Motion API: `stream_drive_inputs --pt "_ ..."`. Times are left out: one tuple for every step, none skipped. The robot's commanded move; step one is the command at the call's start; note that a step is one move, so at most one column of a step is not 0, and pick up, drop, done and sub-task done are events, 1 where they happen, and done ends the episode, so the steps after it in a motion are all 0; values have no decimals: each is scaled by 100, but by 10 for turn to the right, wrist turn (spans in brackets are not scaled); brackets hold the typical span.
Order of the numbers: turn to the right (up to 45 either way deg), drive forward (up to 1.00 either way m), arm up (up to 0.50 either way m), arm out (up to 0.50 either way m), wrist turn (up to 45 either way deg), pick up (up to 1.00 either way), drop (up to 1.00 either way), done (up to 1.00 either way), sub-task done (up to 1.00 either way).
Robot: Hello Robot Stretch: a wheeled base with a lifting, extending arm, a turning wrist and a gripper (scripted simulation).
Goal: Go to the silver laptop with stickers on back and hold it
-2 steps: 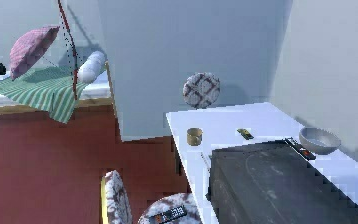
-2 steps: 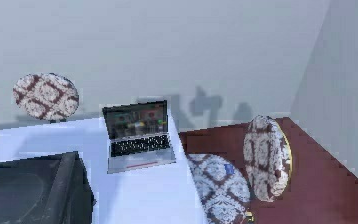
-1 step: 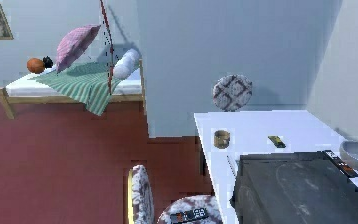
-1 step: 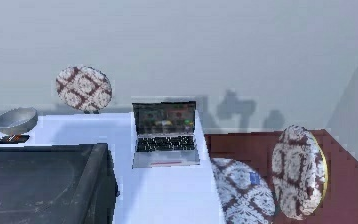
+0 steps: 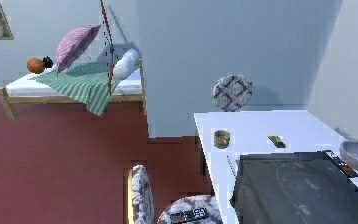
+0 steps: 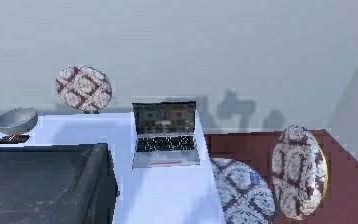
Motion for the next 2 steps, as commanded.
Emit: stream_drive_inputs --pt "0 0 22 0 0 0 0 0 0" --pt "0 0 0 42 0 0 0 0 0"
